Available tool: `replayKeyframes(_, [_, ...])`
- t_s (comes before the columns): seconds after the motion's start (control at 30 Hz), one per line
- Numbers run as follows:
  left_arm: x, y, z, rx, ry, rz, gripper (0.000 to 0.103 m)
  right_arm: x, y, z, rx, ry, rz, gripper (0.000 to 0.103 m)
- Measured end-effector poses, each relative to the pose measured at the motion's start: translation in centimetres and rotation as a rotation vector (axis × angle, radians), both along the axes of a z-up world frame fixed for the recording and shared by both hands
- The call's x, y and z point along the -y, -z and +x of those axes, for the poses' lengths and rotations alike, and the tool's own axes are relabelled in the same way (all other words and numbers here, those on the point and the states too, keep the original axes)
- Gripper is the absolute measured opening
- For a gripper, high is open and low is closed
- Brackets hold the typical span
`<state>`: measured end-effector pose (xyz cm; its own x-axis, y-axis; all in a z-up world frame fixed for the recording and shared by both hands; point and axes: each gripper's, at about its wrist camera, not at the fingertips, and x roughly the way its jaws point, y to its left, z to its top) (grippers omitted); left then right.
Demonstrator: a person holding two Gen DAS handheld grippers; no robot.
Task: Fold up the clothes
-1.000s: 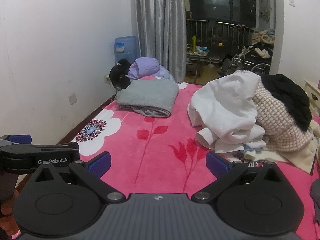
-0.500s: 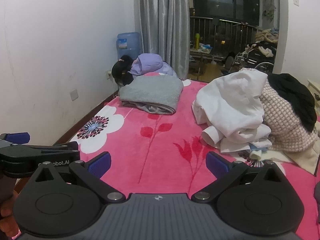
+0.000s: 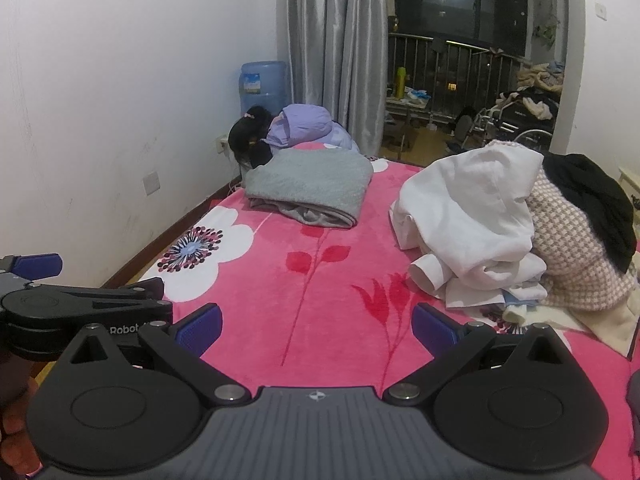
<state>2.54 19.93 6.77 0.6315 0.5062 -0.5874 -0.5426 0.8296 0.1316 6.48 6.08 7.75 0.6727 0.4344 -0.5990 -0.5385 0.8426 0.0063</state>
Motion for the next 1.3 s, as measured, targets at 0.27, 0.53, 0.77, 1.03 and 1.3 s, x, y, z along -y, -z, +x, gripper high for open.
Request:
replayKeyframes(0.27, [-0.08, -0.01, -0.01, 0.001, -0.002, -0.003, 0.103, -0.04, 0.07, 0.09, -0.004, 0.003, -0.001, 0.103])
replayKeyframes(0.53, [-0.22, 0.06, 0.09, 0.002, -0.008, -0.009, 0.103, -0.16, 0.13, 0.06, -0.006, 0.002, -0.008, 0.103])
replayKeyframes(0.77, [-0.24, 0.05, 0.15, 0.005, -0.009, -0.006, 0.103, -0.28, 0.23, 0.03, -0.007, 0.006, -0.014, 0.103])
replayKeyframes(1.03, [-0.37, 0.11, 0.21, 0.004, -0.015, -0.011, 0.103, -0.41, 0.26, 0.15, -0.008, 0.006, -0.015, 0.103])
replayKeyframes(1.3, [-0.68, -0.04, 0.12, 0.011, -0.021, -0.015, 0.103, -0.48, 0.16, 0.10, -0.008, 0.011, -0.015, 0.103])
